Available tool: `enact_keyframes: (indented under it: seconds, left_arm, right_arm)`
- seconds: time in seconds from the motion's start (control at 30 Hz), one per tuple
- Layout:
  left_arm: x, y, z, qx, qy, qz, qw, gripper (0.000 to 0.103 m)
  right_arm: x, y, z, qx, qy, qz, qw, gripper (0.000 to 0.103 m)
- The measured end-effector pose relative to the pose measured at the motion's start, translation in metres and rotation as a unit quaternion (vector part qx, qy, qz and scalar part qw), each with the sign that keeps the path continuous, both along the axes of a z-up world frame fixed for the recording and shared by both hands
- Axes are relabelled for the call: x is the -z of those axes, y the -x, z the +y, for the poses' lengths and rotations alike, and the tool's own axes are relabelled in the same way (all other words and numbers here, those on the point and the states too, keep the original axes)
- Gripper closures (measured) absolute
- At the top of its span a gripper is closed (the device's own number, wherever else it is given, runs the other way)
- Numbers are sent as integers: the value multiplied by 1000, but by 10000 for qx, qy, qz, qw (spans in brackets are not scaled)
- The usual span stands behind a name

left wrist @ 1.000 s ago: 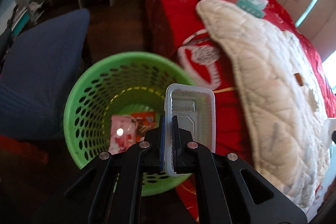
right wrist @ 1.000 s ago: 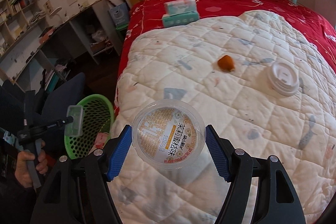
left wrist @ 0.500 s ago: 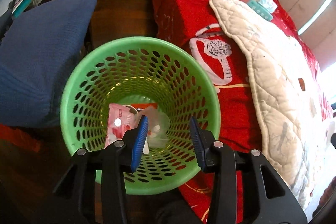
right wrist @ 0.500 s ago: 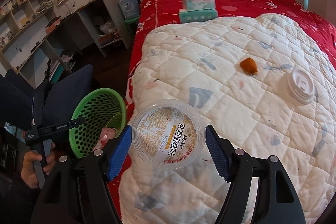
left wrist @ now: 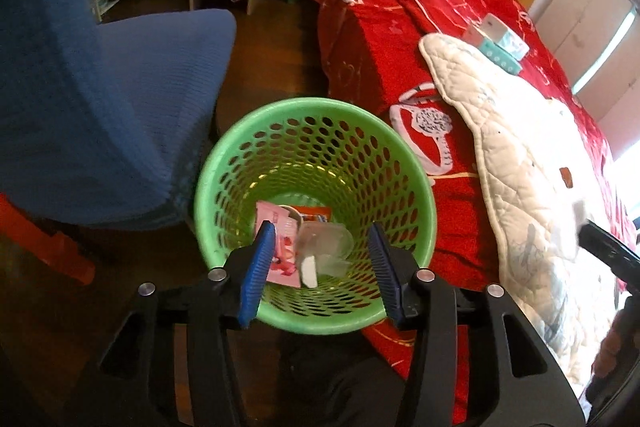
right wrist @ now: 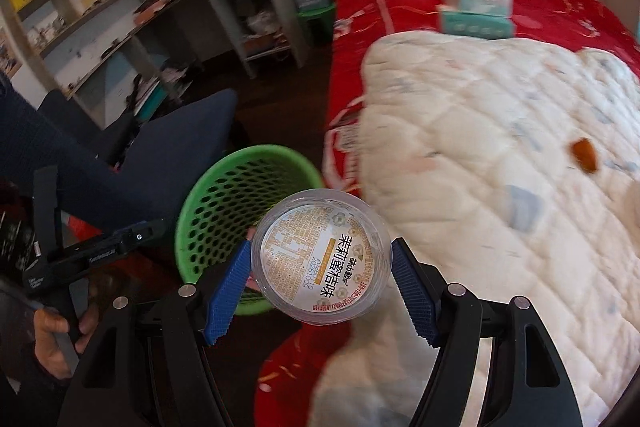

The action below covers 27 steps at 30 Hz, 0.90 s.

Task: Collect trash
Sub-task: 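Carry cup and box to the green wastebasket and release both inside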

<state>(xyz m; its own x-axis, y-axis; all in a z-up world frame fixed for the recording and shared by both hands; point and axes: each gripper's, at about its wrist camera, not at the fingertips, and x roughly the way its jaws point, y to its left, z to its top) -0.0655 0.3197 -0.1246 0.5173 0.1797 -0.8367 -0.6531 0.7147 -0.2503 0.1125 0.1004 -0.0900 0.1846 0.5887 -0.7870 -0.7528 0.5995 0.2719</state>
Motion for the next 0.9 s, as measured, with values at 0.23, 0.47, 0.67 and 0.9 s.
enact_keyframes:
  seconds: [0.23,0.47,0.67,0.9]
  left_arm:
    - [-6,27,12,-222,-13,-104,9997,54]
    - [0,43,19,-373,63,-101,9992,53]
    - [2,46,18,-390,111,-113,9991,53]
    - [-4,35,9,-256,57,-157,9995,53]
  right_arm:
    - [26,15,59,-367,101,317,9988,35]
    - [50,29,97,-541,195,603,9965,34]
    - [52,28,102,-516,53,710,9961,27]
    - [37,20,74,-355,-34,588,9976,27]
